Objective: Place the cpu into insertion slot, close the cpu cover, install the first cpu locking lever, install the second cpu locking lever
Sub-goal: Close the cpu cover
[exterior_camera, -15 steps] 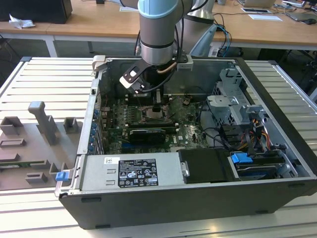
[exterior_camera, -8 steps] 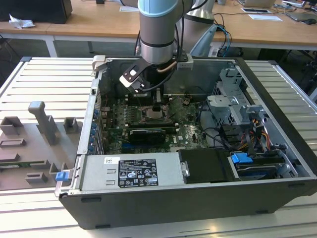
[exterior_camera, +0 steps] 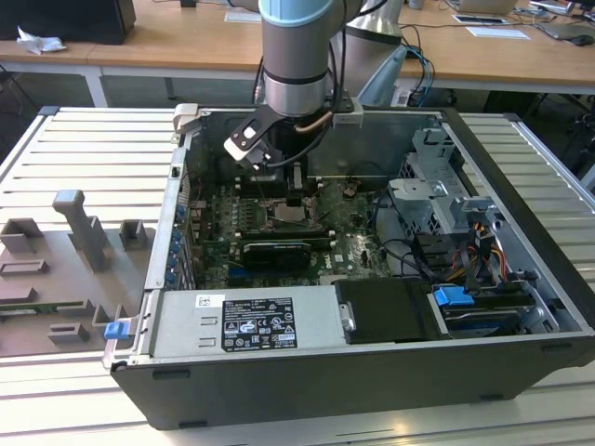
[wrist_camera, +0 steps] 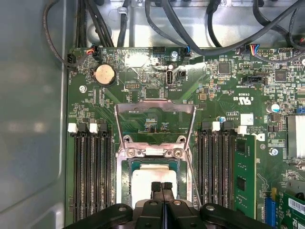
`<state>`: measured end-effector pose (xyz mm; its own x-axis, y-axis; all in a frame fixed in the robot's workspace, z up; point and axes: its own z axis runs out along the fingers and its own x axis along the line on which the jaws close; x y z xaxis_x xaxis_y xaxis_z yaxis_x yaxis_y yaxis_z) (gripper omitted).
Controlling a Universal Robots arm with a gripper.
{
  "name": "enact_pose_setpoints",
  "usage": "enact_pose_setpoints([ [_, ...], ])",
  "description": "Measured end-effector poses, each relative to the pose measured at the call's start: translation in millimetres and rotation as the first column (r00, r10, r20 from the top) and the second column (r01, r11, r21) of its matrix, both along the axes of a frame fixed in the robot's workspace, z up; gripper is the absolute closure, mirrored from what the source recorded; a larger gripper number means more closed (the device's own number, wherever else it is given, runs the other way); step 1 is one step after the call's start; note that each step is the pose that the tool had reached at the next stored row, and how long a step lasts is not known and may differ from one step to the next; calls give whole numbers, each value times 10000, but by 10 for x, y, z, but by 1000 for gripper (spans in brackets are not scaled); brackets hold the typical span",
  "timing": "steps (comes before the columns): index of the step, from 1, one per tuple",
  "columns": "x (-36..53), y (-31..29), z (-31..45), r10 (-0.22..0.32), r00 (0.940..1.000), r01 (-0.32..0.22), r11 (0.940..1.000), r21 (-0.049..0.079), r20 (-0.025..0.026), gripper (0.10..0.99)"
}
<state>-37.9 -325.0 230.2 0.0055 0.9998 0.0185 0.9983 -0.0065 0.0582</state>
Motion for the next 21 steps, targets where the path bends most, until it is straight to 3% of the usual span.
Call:
enact_pose_setpoints([
  [16,0,0,77,-67,10000,67,10000,-1,-1,980],
  [21,0,0,151,-69,10000,69,10000,-2,0,980],
])
